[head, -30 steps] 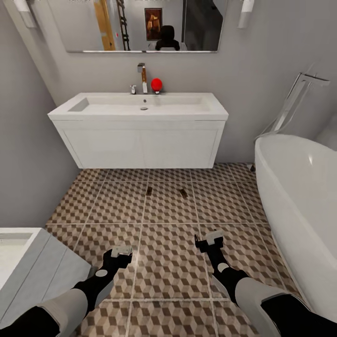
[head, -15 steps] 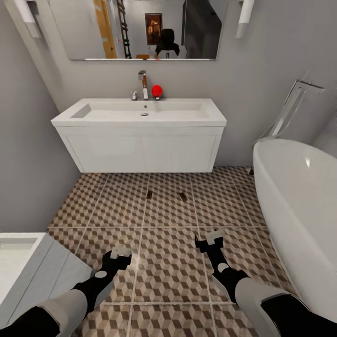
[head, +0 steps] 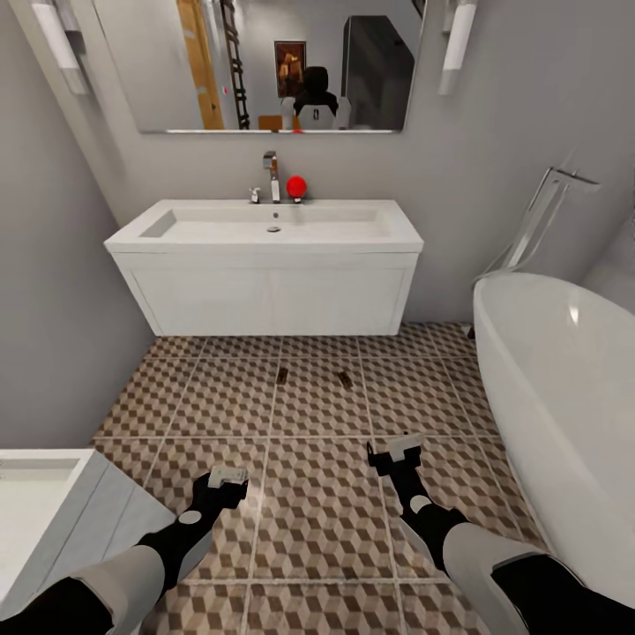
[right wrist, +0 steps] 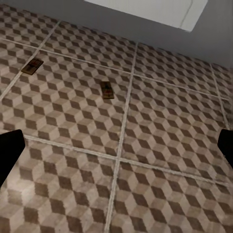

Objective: Take the four mousetraps from the cabinet in the bathroom and place them on the bathroom floor. Make sure all four end up on the same floor surface, and ensure that at least two of them are either under or directly next to the same bathroom sink.

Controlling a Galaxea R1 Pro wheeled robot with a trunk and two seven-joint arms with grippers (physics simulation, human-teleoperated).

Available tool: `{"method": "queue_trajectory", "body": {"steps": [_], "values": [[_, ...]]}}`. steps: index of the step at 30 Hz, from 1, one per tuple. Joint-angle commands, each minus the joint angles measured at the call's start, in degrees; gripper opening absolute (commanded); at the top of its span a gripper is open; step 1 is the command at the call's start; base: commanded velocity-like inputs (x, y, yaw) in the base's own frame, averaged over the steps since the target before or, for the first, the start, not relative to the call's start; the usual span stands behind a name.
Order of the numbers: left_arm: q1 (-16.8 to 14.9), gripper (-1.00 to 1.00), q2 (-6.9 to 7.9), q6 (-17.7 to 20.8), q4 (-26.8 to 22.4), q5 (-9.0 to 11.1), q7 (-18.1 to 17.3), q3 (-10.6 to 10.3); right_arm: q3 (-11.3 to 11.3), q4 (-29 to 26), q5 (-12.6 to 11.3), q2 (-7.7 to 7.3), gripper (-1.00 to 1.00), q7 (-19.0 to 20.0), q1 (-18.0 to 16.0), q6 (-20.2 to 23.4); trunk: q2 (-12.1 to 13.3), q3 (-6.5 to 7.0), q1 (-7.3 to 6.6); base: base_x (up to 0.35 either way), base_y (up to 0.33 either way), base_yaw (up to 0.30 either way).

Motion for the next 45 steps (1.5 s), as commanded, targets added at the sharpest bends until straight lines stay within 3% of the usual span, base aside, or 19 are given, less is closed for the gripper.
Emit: {"method": "queue_trajectory", "body": {"steps": [1, 45], "values": [[-0.03, 1.00, 0.02, -0.11, -0.03, 0.34, 0.26, -0.51, 0.12, 0.07, 0.60, 0.02, 1.00, -0.60, -0.04, -0.01, 0.40, 0.24, -0.23, 0.000, 0.000, 0.000], [0.00, 1.00, -0.07, -0.11, 0.10, 0.34, 0.25, -0.53, 0.12, 0.07, 0.68, 0.02, 1.00, -0.69, -0.03, 0.00, 18.05, 12.10, -9.89, 0.000, 0.000, 0.000]]}}
